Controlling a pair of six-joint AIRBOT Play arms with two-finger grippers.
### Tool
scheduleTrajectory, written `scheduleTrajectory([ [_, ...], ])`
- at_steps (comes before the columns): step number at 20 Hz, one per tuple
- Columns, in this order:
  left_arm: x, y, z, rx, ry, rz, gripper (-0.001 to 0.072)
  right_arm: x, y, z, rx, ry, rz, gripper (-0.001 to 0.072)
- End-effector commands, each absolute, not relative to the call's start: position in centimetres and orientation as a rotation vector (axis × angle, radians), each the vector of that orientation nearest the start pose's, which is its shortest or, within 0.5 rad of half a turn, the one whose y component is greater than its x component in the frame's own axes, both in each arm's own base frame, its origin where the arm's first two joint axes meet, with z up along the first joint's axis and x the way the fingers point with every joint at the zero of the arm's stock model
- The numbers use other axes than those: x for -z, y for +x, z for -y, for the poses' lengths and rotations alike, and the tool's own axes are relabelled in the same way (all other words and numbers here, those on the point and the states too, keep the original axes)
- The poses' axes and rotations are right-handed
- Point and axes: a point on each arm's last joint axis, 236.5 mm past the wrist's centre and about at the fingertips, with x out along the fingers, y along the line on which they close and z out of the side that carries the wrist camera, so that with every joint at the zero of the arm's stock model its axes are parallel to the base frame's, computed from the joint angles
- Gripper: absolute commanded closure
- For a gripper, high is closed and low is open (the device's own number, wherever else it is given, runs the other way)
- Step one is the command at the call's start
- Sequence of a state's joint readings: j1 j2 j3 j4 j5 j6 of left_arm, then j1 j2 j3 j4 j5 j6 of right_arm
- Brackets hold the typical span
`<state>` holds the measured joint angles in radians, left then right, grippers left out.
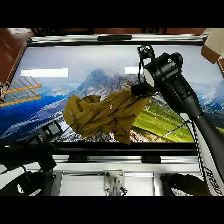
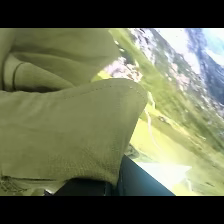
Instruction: Fold the shirts.
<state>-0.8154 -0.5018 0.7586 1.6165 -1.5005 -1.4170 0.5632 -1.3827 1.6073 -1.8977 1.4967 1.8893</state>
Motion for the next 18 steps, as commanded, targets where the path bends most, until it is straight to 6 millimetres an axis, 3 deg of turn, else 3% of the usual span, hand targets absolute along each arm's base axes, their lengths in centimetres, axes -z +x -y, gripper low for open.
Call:
scheduleTrajectory([
  [1,-3.5,11.6,14.5,0.84,0.688,-1.097,0.0661,-11.4,38.0,-16.0,-0.08,-0.268,-1.157,0.0644],
  [4,-0.1,11.7,13.6,0.804,0.716,-1.136,0.0661,-11.4,38.1,-16.0,-0.09,-0.282,-1.154,0.0644],
  [6,1.1,12.2,13.7,0.733,0.639,-1.146,0.0661,-11.3,38.0,-16.3,-0.101,-0.273,-1.16,0.0644],
  [10,0.5,14.2,16.5,0.68,0.441,-1.068,0.066,-11.2,37.7,-17.5,-0.139,-0.231,-1.166,0.0644],
  [18,3.2,14.7,17.8,0.776,0.621,-1.085,0.066,-12.2,37.7,-17.5,-0.157,-0.263,-1.129,0.0644],
])
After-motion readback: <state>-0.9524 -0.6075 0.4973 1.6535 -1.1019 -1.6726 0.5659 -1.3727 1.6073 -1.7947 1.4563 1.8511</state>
